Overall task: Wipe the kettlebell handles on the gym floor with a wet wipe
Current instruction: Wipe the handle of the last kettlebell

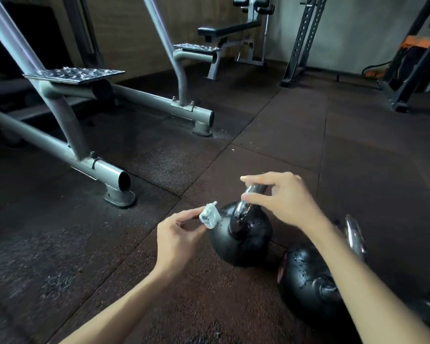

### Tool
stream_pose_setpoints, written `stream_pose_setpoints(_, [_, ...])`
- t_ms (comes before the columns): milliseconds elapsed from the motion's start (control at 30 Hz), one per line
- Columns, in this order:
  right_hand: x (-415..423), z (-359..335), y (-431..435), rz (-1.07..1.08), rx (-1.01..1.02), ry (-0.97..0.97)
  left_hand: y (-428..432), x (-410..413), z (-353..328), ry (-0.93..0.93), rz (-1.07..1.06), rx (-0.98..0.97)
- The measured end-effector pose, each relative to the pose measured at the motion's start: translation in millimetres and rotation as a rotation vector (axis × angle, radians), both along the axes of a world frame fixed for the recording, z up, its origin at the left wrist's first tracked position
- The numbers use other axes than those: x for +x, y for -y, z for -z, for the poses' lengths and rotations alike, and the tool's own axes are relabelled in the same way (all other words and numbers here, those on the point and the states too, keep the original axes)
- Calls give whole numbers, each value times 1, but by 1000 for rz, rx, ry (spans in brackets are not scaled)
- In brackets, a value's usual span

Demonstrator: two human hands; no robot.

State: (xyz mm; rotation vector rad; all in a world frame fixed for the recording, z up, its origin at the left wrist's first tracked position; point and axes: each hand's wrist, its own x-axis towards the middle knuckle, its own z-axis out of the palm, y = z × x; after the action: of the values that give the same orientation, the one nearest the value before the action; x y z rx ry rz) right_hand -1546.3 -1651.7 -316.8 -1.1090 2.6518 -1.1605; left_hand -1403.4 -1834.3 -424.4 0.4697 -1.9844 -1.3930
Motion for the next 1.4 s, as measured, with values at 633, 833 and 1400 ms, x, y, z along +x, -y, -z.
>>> stream_pose_setpoints(633, [15,48,-38,661,-692,553,2,-109,-164,682,337,-507])
stream_pose_setpoints(833, [-10,78,-21,759,-684,601,-23,-161,-139,962,521,-564])
stream_pose_setpoints(1400, [-54,114,30,652,-328,492,36,-140,-105,776,491,-166])
